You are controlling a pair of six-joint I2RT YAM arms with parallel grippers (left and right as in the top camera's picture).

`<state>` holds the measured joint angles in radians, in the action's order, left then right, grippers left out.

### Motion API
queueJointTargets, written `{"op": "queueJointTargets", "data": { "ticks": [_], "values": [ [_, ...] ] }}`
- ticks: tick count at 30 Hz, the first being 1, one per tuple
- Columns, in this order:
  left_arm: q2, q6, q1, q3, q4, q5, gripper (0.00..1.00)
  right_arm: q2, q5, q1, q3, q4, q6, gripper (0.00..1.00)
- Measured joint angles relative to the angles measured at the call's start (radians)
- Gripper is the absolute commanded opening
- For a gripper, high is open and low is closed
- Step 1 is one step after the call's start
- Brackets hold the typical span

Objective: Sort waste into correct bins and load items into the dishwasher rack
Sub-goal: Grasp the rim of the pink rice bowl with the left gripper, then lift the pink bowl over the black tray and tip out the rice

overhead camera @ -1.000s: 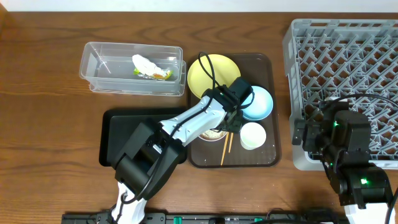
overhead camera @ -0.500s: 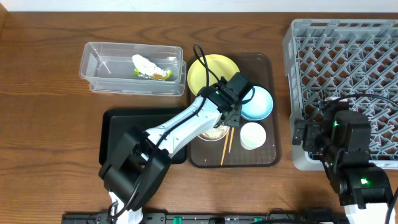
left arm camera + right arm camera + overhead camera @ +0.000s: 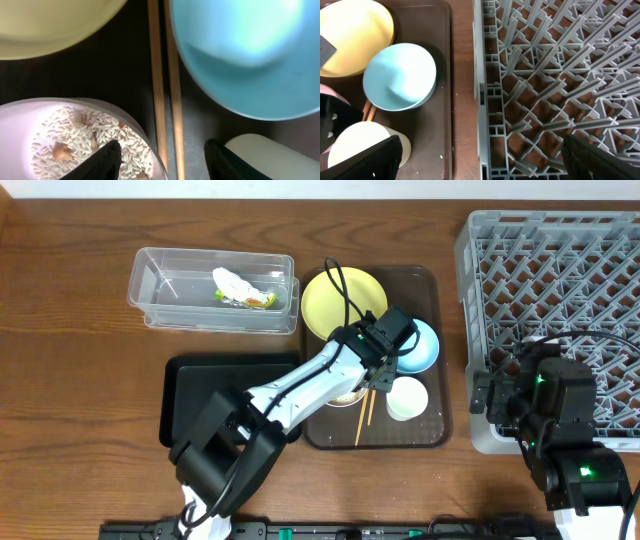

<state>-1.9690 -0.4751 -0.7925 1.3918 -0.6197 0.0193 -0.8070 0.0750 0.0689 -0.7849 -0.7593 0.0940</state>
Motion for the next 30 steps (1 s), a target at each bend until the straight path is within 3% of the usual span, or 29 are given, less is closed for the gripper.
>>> {"op": "queueJointTargets", "data": {
  "ticks": [5, 10, 14, 18, 23, 26, 30],
  "values": [
    [-0.018, -0.013, 0.0, 0.0, -0.001, 0.0, 0.44, 0.0, 0.0, 0.0, 0.0, 0.0, 0.0, 0.99],
    [-0.018, -0.021, 0.0, 0.0, -0.004, 0.0, 0.42, 0.0, 0.0, 0.0, 0.0, 0.0, 0.0, 0.98],
    [-0.018, -0.027, 0.0, 0.0, -0.013, 0.0, 0.31, 0.0, 0.0, 0.0, 0.0, 0.0, 0.0, 0.99],
    [-0.018, -0.023, 0.0, -0.003, -0.025, 0.0, 0.28, 0.0, 0.0, 0.0, 0.0, 0.0, 0.0, 0.99],
    [-0.018, -0.024, 0.0, -0.009, -0.027, 0.0, 0.19, 0.0, 0.0, 0.0, 0.0, 0.0, 0.0, 0.98],
    [-0.018, -0.027, -0.001, -0.01, -0.027, 0.001, 0.08, 0.0, 0.0, 0.0, 0.0, 0.0, 0.0, 0.98],
    [-0.016, -0.023, -0.001, -0.009, -0.031, -0.01, 0.06, 0.0, 0.0, 0.0, 0.0, 0.0, 0.0, 0.98]
  ]
}}
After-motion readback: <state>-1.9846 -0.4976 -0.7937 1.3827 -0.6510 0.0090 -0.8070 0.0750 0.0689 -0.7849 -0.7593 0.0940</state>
